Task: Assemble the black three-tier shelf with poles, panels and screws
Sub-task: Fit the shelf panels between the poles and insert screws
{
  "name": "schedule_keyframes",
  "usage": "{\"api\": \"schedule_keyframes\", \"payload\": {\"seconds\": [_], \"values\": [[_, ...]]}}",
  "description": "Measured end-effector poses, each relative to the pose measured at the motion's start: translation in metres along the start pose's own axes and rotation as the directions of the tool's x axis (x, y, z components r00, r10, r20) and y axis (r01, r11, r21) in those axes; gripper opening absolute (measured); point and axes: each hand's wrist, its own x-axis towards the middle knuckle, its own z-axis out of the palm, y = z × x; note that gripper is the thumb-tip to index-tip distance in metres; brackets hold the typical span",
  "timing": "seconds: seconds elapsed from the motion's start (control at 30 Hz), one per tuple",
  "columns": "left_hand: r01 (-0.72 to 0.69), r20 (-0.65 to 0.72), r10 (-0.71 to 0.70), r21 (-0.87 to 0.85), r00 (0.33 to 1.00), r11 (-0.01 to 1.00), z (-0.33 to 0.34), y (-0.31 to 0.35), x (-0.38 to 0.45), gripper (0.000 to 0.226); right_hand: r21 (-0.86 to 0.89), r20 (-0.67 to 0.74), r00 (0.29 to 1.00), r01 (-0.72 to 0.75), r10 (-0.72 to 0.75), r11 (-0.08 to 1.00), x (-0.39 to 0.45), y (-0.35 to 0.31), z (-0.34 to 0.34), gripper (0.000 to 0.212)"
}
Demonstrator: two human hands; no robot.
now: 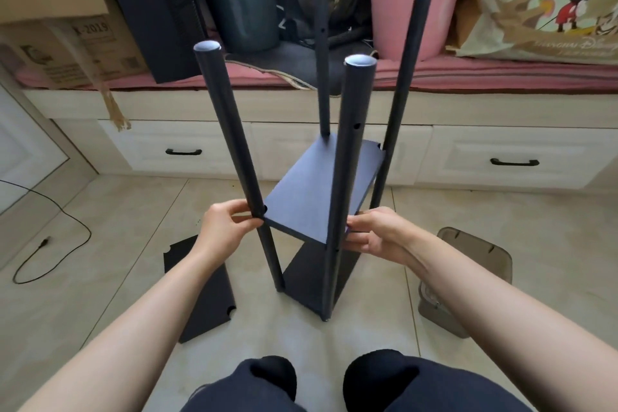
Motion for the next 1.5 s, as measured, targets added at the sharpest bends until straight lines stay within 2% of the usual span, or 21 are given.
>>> {"api": "schedule_keyframes", "payload": {"seconds": [0.1, 0.17, 0.2, 0.27, 0.33, 0.4, 0.6, 0.73, 0.9, 1.03, 1.07, 1.13, 1.17, 1.2, 1.23, 1.27, 1.3, 1.33, 1.37, 1.4, 1.5], "values": [[0.117, -0.256, -0.115, -0.008, 0.96, 0.993, 0.006, 0.003, -0.004, 0.047, 0.072, -0.023, 1.0, -0.017, 0.019, 0.997, 0.001, 0.004, 0.012, 0.023], [0.001, -0.413, 0.007, 0.021, 0.911, 1.0, 0.019, 0.005, -0.029, 0.049, 0.106, -0.015, 1.0, -0.016, 0.017, 0.994, 0.0, 0.007, 0.016, 0.022], [-0.104, -0.419, 0.125, 0.072, 0.899, 0.992, 0.028, 0.008, -0.045, 0.047, 0.118, -0.013, 1.0, -0.014, 0.016, 0.993, 0.0, 0.008, 0.016, 0.021], [-0.31, -0.231, 0.341, 0.16, 0.911, 0.937, 0.044, 0.009, -0.07, 0.047, 0.123, -0.011, 1.0, -0.008, 0.009, 0.992, -0.002, 0.008, 0.017, 0.02], [-0.389, 0.064, 0.384, 0.199, 0.921, 0.9, 0.056, 0.01, -0.082, 0.063, 0.127, -0.009, 1.0, 0.002, -0.001, 0.992, -0.004, 0.008, 0.018, 0.019], [-0.414, 0.208, 0.372, 0.222, 0.905, 0.883, 0.063, 0.014, -0.08, 0.077, 0.142, 0.004, 1.0, 0.003, -0.003, 0.99, -0.006, 0.009, 0.018, 0.021], [-0.39, 0.186, 0.352, 0.243, 0.917, 0.888, 0.077, 0.023, -0.07, 0.065, 0.18, 0.008, 1.0, 0.006, -0.008, 0.984, -0.009, 0.014, 0.018, 0.022], [-0.442, 0.218, 0.397, 0.229, 0.892, 0.867, 0.067, 0.014, -0.063, 0.057, 0.161, 0.011, 1.0, -0.009, 0.007, 0.987, -0.005, 0.015, 0.021, 0.025], [-0.468, 0.266, 0.406, 0.243, 0.874, 0.85, 0.05, 0.01, -0.058, 0.059, 0.141, 0.004, 0.999, -0.046, 0.046, 0.989, 0.001, 0.022, 0.027, 0.012], [-0.342, 0.166, 0.315, 0.179, 0.935, 0.922, 0.055, 0.014, -0.059, 0.05, 0.137, -0.016, 0.998, -0.057, 0.06, 0.989, 0.003, 0.024, 0.026, 0.015], [-0.271, 0.147, 0.253, 0.117, 0.956, 0.956, 0.056, 0.016, -0.06, 0.052, 0.133, -0.028, 0.997, -0.063, 0.067, 0.989, 0.004, 0.024, 0.025, 0.017], [-0.071, 0.05, 0.08, -0.157, 0.996, 0.985, 0.058, 0.019, -0.062, 0.056, 0.133, -0.047, 0.995, -0.08, 0.087, 0.988, 0.005, 0.024, 0.024, 0.017], [0.017, -0.054, -0.036, -0.323, 0.998, 0.946, 0.06, 0.019, -0.063, 0.054, 0.13, -0.044, 0.995, -0.086, 0.092, 0.988, 0.005, 0.023, 0.024, 0.016], [0.096, -0.146, -0.184, -0.465, 0.972, 0.88, 0.061, 0.019, -0.063, 0.049, 0.124, -0.039, 0.995, -0.089, 0.094, 0.988, 0.004, 0.023, 0.024, 0.014], [0.175, -0.177, -0.338, -0.591, 0.925, 0.787, 0.061, 0.019, -0.06, 0.043, 0.118, -0.039, 0.995, -0.09, 0.095, 0.989, 0.004, 0.022, 0.024, 0.012], [0.249, -0.107, -0.452, -0.711, 0.885, 0.657, 0.061, 0.018, -0.055, 0.038, 0.11, -0.046, 0.995, -0.086, 0.091, 0.99, 0.004, 0.022, 0.023, 0.01], [0.313, 0.033, -0.492, -0.808, 0.87, 0.499, 0.062, 0.02, -0.052, 0.036, 0.093, -0.056, 0.995, -0.078, 0.083, 0.993, 0.003, 0.021, 0.023, 0.01], [0.366, 0.171, -0.462, -0.853, 0.87, 0.373, 0.063, 0.022, -0.05, 0.035, 0.066, -0.064, 0.995, -0.066, 0.071, 0.996, 0.002, 0.021, 0.023, 0.011], [0.405, 0.252, -0.419, -0.852, 0.872, 0.33, 0.064, 0.025, -0.048, 0.03, 0.037, -0.069, 0.996, -0.051, 0.054, 0.998, 0.001, 0.019, 0.022, 0.014], [0.429, 0.284, -0.397, -0.834, 0.873, 0.347, 0.067, 0.029, -0.045, 0.024, 0.008, -0.072, 0.997, -0.035, 0.036, 0.999, 0.0, 0.018, 0.021, 0.016], [0.434, 0.269, -0.4, -0.803, 0.876, 0.409, 0.074, 0.037, -0.037, 0.013, -0.121, -0.082, 0.996, 0.011, -0.021, 0.993, -0.004, 0.016, 0.02, 0.024]]}}
